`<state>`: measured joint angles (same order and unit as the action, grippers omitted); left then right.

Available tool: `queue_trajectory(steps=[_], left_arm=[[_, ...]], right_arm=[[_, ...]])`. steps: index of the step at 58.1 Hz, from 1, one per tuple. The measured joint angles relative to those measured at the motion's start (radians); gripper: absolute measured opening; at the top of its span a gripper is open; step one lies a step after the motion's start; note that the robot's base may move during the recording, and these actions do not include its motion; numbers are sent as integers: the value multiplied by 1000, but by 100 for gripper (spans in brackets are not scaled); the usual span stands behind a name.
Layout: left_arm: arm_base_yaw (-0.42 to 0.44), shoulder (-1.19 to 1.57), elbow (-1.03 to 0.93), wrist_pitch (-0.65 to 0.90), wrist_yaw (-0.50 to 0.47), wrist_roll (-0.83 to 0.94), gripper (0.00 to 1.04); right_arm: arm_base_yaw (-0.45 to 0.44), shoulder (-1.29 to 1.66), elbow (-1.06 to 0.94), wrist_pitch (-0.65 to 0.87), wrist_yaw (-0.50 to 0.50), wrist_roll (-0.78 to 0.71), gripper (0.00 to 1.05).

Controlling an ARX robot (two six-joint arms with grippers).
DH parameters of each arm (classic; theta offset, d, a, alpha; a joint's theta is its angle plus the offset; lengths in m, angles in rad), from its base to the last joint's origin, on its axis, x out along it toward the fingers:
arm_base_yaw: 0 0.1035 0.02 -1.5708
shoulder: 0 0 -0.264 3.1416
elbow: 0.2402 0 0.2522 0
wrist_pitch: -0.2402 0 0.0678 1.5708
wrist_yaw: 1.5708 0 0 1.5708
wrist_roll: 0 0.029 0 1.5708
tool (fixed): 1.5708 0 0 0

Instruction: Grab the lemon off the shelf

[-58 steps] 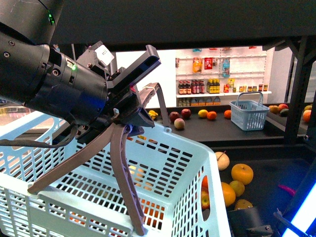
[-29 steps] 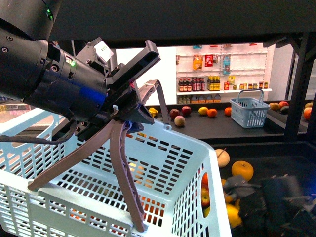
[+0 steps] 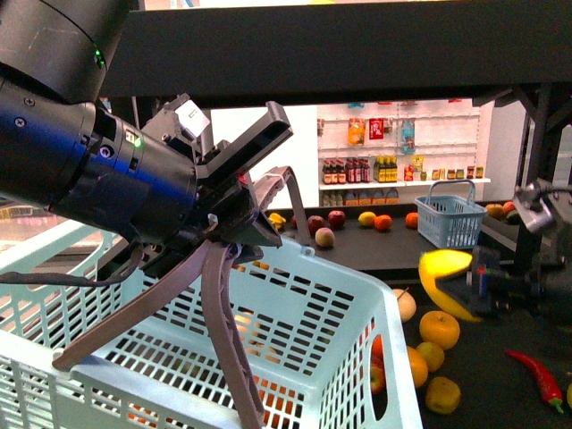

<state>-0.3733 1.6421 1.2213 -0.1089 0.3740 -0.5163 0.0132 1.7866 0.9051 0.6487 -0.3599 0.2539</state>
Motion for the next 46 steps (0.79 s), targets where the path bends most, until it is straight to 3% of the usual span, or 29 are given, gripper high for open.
queue_trajectory(steps=[15,28,35,46], left_arm=[[0,0,0,0,-4,0,18],[0,0,0,0,-3,1,18],[0,0,0,0,-3,0,18],[0,0,0,0,-3,2,18]], right_arm=[[158,40,9,-37,111,53,73],[240,125,59,-3,154,108,73],[259,132,76,-11,175,119,98],[218,34,45,-16,215,115,97]])
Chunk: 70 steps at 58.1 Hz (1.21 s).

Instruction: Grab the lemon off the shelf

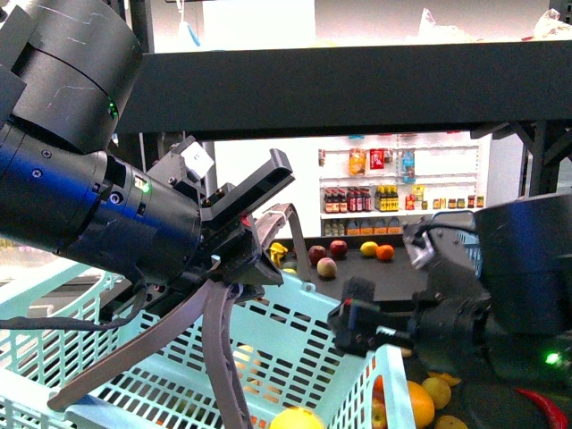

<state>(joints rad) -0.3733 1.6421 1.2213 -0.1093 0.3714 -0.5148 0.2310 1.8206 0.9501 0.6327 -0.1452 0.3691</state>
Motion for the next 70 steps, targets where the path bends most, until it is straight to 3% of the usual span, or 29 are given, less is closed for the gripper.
queue_trajectory(steps=[9,22,31,39,45,52,58,70], left_arm=[[0,1,0,-2,-1,-3,18],[0,1,0,-2,-2,1,18],[0,1,0,-2,0,-3,18],[0,1,0,-2,4,-2,18],[0,1,0,-2,1,-6,18],[0,1,0,-2,0,1,18],[1,1,0,-2,-4,0,17],[1,1,0,-2,-1,2,17]], right_arm=[[-70,-229,-73,-50,108,-49,97],[-125,-714,-328,-260,256,-175,97],[-105,-1091,-497,-479,392,-264,97],[-15,-1441,-568,-744,553,-288,97],[-35,-1604,-650,-694,365,-335,80],[-58,-1649,-745,-675,304,-351,62],[-183,-1679,-793,-672,165,-360,43],[-225,-1720,-834,-655,147,-363,7]])
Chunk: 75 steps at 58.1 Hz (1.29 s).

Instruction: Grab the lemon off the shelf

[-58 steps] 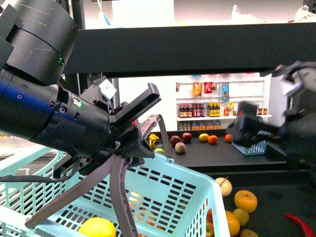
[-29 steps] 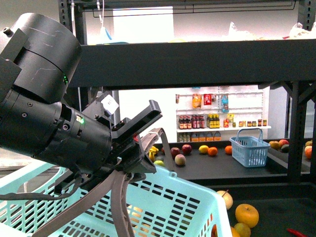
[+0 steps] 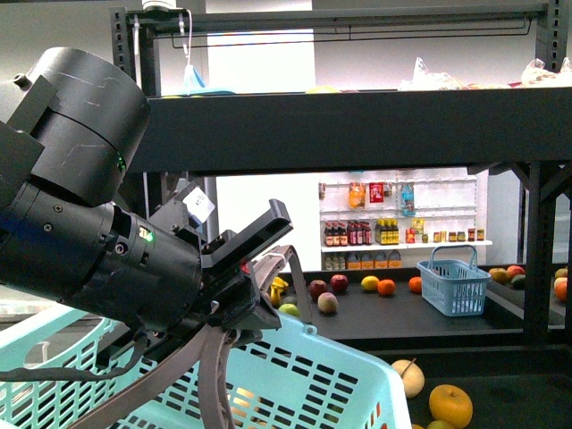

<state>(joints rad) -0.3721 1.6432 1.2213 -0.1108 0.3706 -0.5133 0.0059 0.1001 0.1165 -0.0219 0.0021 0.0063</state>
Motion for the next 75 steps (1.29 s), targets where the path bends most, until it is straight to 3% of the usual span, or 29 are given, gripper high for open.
queue_trajectory(steps=[2,46,52,60,75], left_arm=[[0,0,0,0,0,0,17],[0,0,0,0,0,0,17],[0,0,0,0,0,0,17],[0,0,0,0,0,0,17],[0,0,0,0,0,0,17]], right_arm=[[-1,-5,-11,2,1,-3,3],[-3,-93,-101,19,-2,-3,3],[-3,-94,-101,19,-2,-4,20],[-4,-94,-101,19,-2,-3,51],[-3,-94,-101,19,-2,-4,95]])
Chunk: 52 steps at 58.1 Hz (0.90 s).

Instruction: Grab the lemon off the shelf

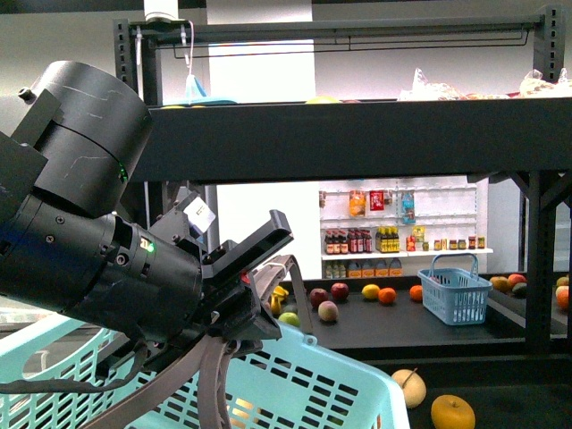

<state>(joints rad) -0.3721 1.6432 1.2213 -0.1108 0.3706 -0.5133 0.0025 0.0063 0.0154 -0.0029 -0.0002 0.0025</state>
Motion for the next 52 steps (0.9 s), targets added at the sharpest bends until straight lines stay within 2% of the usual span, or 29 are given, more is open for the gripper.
queue_trajectory(steps=[2,5,16,23,28,39,52], left_arm=[[0,0,0,0,0,0,17],[0,0,0,1,-2,-1,17],[26,0,-3,152,-89,-146,17],[96,0,-2,256,-169,-265,17],[177,0,11,341,-261,-394,17],[348,39,96,402,-439,-603,17],[396,68,143,408,-499,-718,17]], right_arm=[[0,0,0,0,0,0,99],[0,0,0,0,0,0,97],[0,0,0,0,0,0,97],[0,0,0,0,0,0,97],[0,-1,0,0,0,0,97],[0,-1,0,0,0,0,97],[0,-2,0,0,0,0,97]])
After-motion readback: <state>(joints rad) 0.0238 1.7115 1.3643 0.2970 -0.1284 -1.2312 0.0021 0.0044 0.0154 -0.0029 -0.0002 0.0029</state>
